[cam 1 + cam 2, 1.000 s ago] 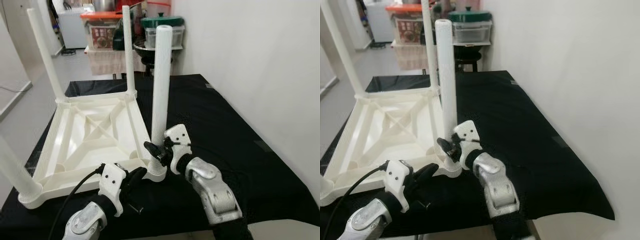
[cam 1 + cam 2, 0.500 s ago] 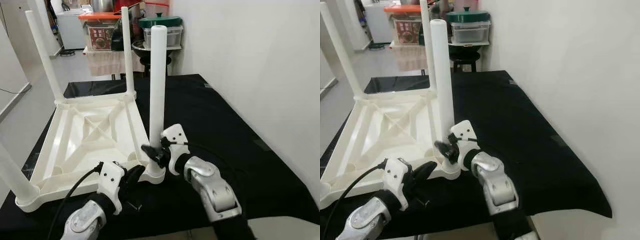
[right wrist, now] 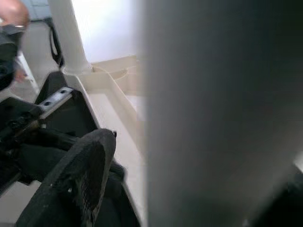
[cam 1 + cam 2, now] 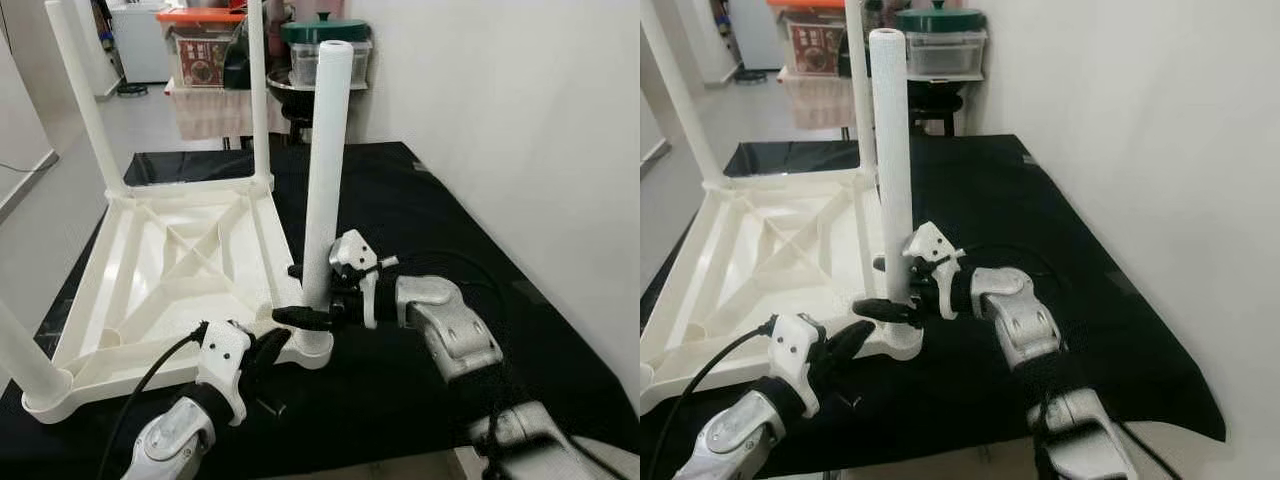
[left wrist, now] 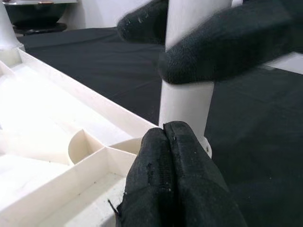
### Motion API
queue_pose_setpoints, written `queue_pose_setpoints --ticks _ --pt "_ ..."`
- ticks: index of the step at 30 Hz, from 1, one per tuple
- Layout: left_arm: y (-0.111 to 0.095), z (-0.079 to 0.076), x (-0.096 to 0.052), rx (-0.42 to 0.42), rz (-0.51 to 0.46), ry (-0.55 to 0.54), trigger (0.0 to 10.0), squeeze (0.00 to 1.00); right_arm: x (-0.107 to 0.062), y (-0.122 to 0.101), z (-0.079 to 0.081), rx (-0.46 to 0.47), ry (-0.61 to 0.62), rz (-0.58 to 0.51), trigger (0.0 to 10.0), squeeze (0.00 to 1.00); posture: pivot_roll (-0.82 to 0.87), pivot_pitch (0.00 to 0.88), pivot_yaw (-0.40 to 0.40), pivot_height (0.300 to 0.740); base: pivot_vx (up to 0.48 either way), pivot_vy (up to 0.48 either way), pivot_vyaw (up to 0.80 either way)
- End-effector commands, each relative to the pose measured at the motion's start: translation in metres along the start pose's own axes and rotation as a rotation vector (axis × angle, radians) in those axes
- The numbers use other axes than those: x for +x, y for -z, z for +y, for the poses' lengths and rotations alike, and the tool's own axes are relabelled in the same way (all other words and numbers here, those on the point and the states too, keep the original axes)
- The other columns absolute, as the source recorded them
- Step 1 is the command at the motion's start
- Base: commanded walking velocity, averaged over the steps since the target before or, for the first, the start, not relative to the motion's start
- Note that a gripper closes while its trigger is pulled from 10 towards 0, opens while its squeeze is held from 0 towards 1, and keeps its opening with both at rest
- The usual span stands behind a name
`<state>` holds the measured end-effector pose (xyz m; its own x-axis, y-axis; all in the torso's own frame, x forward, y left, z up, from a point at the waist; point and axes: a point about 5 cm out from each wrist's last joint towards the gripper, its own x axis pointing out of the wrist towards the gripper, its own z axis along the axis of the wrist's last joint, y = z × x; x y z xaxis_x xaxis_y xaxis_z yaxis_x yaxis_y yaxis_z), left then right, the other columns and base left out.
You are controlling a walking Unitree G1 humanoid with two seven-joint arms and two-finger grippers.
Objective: Building children table
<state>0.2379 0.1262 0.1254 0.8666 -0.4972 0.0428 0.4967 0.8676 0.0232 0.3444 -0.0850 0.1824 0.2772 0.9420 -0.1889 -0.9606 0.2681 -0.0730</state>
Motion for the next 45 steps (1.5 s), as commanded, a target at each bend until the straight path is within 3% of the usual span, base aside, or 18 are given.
queue_pose_setpoints --ticks 1,2,12,18,21,22,23,24,25,28,32,33,35,36,39,40,42,45 --pt "0.003 -0.002 0.000 0.000 0.006 -0.001 10.0 0.00 0.003 -0.002 -0.003 -0.004 -0.029 -0.001 6.4 0.00 0.06 0.000 -0.081 0.740 0.000 0.000 0.00" --pt "0.003 -0.002 0.000 0.000 0.006 -0.001 10.0 0.00 0.003 -0.003 -0.007 0.010 -0.031 -0.010 0.4 0.00 0.06 0.000 -0.081 0.740 0.000 0.000 0.00" --pt "0.004 -0.003 -0.001 0.000 0.008 0.001 10.0 0.00 -0.007 0.006 -0.011 0.068 -0.039 -0.041 0.0 0.00 0.05 0.000 -0.073 0.740 0.000 0.000 0.00" --pt "0.004 -0.003 -0.003 -0.003 0.011 0.005 10.0 0.00 -0.015 0.023 -0.003 0.085 0.158 -0.019 0.0 0.00 0.05 0.000 -0.074 0.740 0.000 0.000 0.00" --pt "0.005 -0.003 -0.004 -0.003 0.011 0.005 10.0 0.00 -0.015 0.025 -0.001 0.089 0.186 -0.012 0.0 0.00 0.05 0.000 -0.074 0.740 0.000 0.000 0.00" --pt "0.004 -0.001 -0.005 0.000 0.012 0.004 10.0 0.00 -0.003 0.035 0.000 0.145 0.480 0.048 0.0 0.00 0.04 0.000 -0.066 0.740 0.000 0.000 0.00" --pt "0.004 0.000 -0.005 0.001 0.014 0.005 10.0 0.00 0.018 0.045 0.030 0.108 0.532 0.144 0.0 0.00 0.03 0.000 -0.054 0.740 0.000 0.000 0.00" --pt "0.004 0.000 -0.005 0.001 0.014 0.005 10.0 0.00 0.018 0.045 0.030 0.108 0.532 0.144 0.0 0.00 0.03 0.000 -0.054 0.740 0.000 0.000 0.00" --pt "0.004 0.002 -0.006 0.002 0.017 0.006 10.0 0.00 0.023 0.038 0.038 0.073 0.637 0.125 0.0 0.00 0.03 0.000 -0.049 0.740 0.000 0.000 0.00" --pt "0.004 0.002 -0.005 -0.002 0.018 0.007 10.0 0.00 0.027 0.038 0.041 0.175 0.632 0.095 0.0 0.00 0.03 0.000 -0.051 0.740 0.000 0.000 0.00" --pt "0.004 0.001 -0.005 0.001 0.013 0.003 10.0 0.00 0.038 0.041 0.054 0.105 0.506 0.136 0.0 0.00 0.04 0.000 -0.063 0.740 0.000 0.000 0.00" --pt "0.003 0.001 -0.005 0.002 0.011 -0.003 10.0 0.00 0.038 0.041 0.055 0.108 0.489 0.139 10.0 0.00 0.04 0.000 -0.066 0.740 0.000 0.000 0.00" --pt "0.003 0.001 -0.004 0.002 0.009 -0.008 10.0 0.00 0.038 0.040 0.054 0.116 0.487 0.137 10.0 0.00 0.04 0.000 -0.066 0.740 0.000 0.000 0.00" --pt "0.003 0.001 -0.004 0.001 0.008 -0.009 10.0 0.00 0.037 0.037 0.054 0.129 0.462 0.111 10.0 0.16 0.04 0.000 -0.071 0.740 0.000 0.000 0.00" --pt "0.003 0.001 -0.003 -0.001 0.007 -0.009 10.0 0.00 0.036 0.032 0.053 0.140 0.434 0.079 10.0 0.16 0.04 0.000 -0.071 0.740 0.000 0.000 0.00" --pt "0.003 0.001 -0.003 -0.001 0.007 -0.008 10.0 0.00 0.036 0.031 0.055 0.142 0.442 0.077 10.0 0.96 0.04 0.000 -0.071 0.740 0.000 0.000 0.00" --pt "0.003 0.001 -0.003 -0.002 0.006 -0.008 10.0 0.00 0.035 0.028 0.054 0.141 0.408 0.051 10.0 1.00 0.04 0.000 -0.068 0.740 0.000 0.000 0.00" --pt "0.003 0.000 -0.001 -0.003 0.004 -0.005 10.0 0.00 0.019 0.014 0.036 0.090 0.246 -0.041 10.0 1.00 0.04 0.000 -0.071 0.740 0.000 0.000 0.00"
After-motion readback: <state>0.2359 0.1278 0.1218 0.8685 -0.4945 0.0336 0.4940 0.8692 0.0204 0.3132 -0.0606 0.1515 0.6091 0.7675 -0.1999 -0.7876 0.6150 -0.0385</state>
